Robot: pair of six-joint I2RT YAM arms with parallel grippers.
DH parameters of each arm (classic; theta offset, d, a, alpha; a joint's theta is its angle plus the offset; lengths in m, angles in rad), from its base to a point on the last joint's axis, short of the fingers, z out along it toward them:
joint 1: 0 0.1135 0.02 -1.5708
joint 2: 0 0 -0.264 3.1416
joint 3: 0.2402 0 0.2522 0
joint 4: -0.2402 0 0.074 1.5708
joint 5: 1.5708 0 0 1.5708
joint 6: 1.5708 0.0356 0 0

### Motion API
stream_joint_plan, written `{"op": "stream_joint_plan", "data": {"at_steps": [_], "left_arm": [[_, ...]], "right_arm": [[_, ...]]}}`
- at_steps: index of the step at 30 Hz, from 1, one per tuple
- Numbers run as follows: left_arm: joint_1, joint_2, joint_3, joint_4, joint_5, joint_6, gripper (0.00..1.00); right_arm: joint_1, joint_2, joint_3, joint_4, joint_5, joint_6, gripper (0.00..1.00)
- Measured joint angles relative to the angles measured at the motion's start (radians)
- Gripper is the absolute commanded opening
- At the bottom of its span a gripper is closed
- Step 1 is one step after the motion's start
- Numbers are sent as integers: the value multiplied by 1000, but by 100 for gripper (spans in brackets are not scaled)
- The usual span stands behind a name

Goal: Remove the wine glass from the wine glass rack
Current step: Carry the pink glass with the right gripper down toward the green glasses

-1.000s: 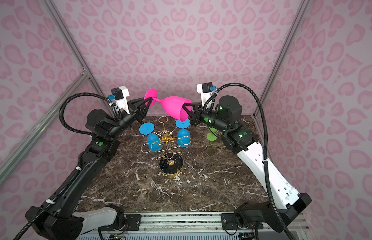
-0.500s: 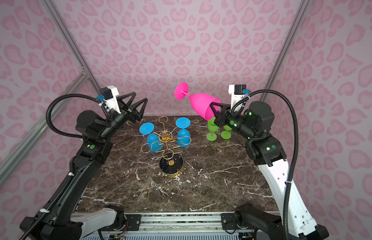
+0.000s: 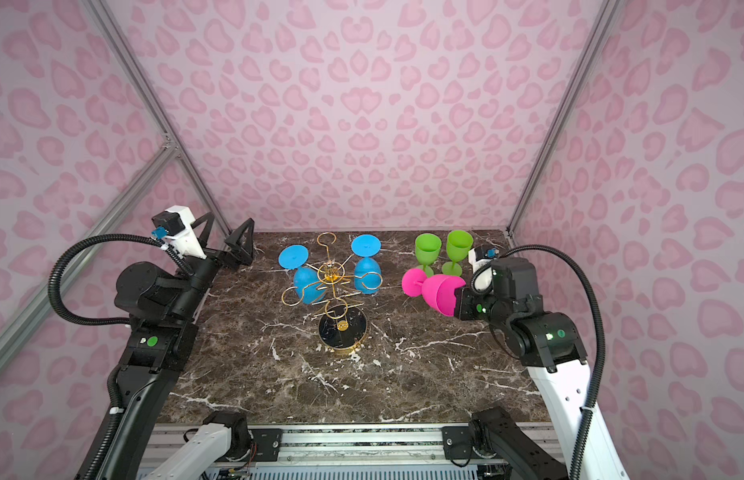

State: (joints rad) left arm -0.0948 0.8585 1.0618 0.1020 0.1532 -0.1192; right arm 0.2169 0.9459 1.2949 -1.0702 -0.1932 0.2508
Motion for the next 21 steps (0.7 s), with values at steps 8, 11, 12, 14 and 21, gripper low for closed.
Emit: {"op": "stream_joint_plan", "data": {"at_steps": [8,11,12,14,21], "left_arm": [[22,-65,-76,-2,-110,84,98],[23,-77,-100,-1,-128,113,97],[23,-79,-106,0,-132,117,97],[23,-84,-123,5,-137,124,97],[16,-120,-189,29,-163,174,97]], "right_arm": [[-89,171,26,-157,127,-53,0],[-121,228,58,-196,178,-69,0],[-128,246,71,-205,192,-75,0],[-145,291,97,-213,227,-85,0],[-221,458,155,-235,310,-105,0]]}}
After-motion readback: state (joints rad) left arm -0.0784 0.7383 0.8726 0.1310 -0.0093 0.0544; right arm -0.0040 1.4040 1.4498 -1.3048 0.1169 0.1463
